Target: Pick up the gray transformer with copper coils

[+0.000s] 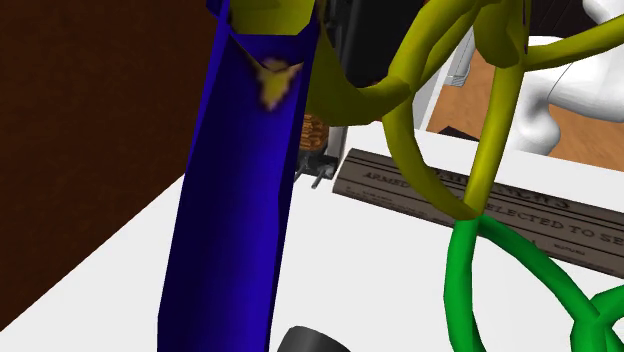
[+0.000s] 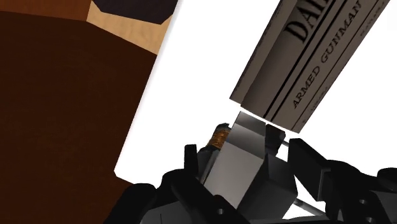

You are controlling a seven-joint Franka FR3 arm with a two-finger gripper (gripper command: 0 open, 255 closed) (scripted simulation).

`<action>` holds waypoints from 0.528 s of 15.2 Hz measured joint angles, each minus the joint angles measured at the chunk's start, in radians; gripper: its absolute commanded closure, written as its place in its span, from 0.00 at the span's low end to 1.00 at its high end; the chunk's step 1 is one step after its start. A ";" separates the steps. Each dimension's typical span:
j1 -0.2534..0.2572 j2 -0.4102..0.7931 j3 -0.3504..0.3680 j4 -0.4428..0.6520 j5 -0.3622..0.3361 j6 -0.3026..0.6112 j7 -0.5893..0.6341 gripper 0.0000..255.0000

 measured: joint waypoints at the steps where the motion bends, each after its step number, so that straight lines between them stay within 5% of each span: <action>1: 0.001 0.003 0.000 0.013 0.000 -0.013 -0.001 1.00; 8: 0.003 0.028 0.002 0.134 0.000 -0.112 -0.012 1.00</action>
